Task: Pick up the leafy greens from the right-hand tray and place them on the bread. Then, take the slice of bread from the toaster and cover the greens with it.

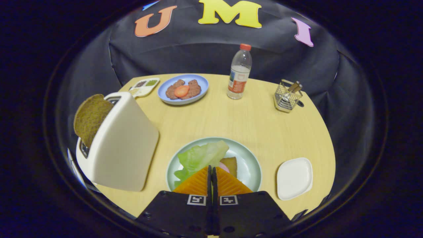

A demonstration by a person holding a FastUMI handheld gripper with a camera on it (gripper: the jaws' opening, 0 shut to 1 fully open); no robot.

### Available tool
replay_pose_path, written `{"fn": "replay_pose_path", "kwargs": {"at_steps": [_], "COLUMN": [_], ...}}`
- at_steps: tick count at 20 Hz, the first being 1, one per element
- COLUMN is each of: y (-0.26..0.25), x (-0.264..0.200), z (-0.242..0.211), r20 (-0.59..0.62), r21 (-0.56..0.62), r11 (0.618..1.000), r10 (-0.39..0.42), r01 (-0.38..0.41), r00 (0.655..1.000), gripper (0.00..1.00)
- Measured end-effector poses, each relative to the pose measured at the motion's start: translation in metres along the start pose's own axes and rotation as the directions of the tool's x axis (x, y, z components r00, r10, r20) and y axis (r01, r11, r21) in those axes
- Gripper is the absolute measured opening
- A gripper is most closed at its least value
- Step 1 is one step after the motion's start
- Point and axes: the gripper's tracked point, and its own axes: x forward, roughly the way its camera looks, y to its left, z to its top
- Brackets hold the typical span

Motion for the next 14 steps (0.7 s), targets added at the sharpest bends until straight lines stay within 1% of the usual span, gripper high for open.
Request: {"fn": "replay_pose_path", "kwargs": {"at_steps": [3, 5, 6, 7, 8, 11, 12, 13, 14], "y": [-0.014, -0.014, -0.017, -0.02, -0.022, -0.02, -0.023, -0.024, -0.026], "x": [0.011, 0.017, 0.02, 0.023, 0.024, 0.023, 0.024, 0.02, 0.018], "z": [-0.005, -0.005, -0.005, -0.005, -0.004, -0.004, -0.004, -0.003, -0.001], "r20": [-0.031, -0.04, -0.048, -0.044, -0.042, -0.04, -0.035, -0.023, -0.012], "r21": [-0.008, -0.025, -0.038, -0.048, -0.052, -0.05, -0.053, -0.055, -0.058], "r11": [1.0, 1.0, 0.999, 0.999, 0.999, 0.999, 0.999, 0.998, 0.998], "r10": [-0.006, 0.012, 0.005, -0.001, -0.001, 0.014, 0.011, 0.014, 0.011], "r01": [0.006, -0.013, -0.007, -0.001, -0.001, -0.016, -0.013, -0.016, -0.012], "r00": [1.0, 0.999, 0.999, 0.999, 0.999, 0.999, 0.999, 1.0, 1.0], "gripper": [0.01, 0.01, 0.01, 0.04, 0.05, 0.05, 0.13, 0.14, 0.23]}}
